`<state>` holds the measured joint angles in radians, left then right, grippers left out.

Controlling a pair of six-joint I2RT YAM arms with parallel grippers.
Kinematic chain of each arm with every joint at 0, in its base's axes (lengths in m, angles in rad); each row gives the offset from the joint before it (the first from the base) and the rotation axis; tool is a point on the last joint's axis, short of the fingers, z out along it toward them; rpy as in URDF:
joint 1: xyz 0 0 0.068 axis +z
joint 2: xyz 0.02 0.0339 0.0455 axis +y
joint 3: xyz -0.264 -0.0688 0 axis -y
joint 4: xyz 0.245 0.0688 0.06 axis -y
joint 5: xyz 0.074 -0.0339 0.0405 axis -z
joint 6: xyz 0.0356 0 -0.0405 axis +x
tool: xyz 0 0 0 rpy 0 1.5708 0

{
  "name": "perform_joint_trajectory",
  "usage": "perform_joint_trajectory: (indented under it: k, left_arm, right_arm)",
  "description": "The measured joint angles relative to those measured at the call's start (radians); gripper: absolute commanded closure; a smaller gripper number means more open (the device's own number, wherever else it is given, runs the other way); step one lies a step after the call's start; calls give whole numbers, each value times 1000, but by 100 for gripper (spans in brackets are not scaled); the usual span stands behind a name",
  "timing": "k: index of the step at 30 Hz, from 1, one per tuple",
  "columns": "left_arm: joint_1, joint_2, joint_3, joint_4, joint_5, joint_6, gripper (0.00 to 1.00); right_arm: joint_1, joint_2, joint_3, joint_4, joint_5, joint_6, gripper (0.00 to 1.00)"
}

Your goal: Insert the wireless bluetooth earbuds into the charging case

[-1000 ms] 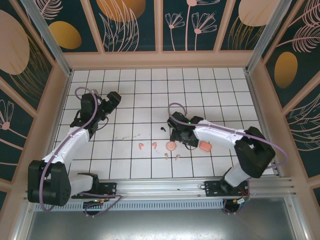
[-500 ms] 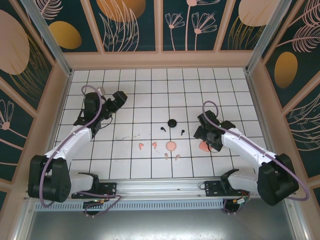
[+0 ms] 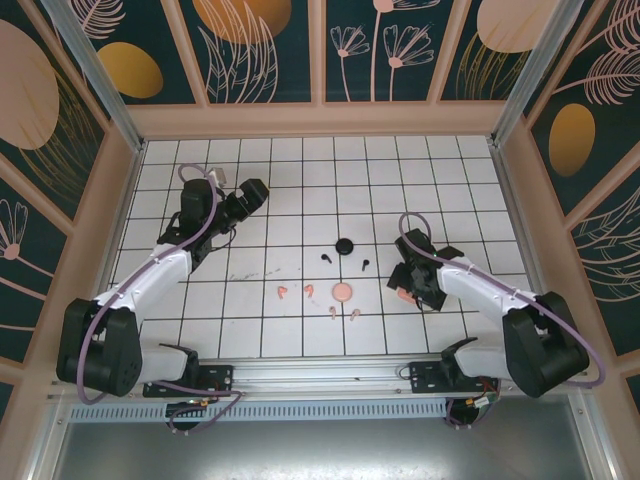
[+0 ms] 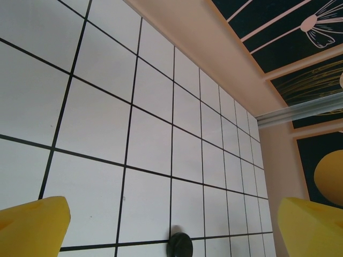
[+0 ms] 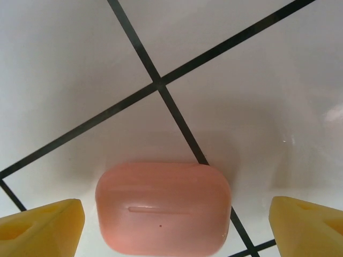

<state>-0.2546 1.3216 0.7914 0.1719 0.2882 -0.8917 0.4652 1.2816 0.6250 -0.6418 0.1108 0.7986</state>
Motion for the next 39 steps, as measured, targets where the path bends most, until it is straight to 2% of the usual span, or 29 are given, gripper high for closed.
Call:
perform_joint_trajectory:
  k: [15,24,28,33,39]
  left_arm:
    - [0,2,0,1,-1,0,1]
    - [0,12,7,-5,1,8,1]
    - [0,24,8,-9,18,-3,1]
    - [0,24,8,-8,26,-32,1]
    - [0,16,-17,55,8,-17,1]
  right_arm:
    - [0,61,-4,61,-4,-28,23]
    - [-2,39,-19,58,8,-35,50]
    - [-3,25,-21,59,-3,-34,51]
    - [-3,10,11,71,-77,-35,52]
    - [18,81,243,94,-150,-43,51]
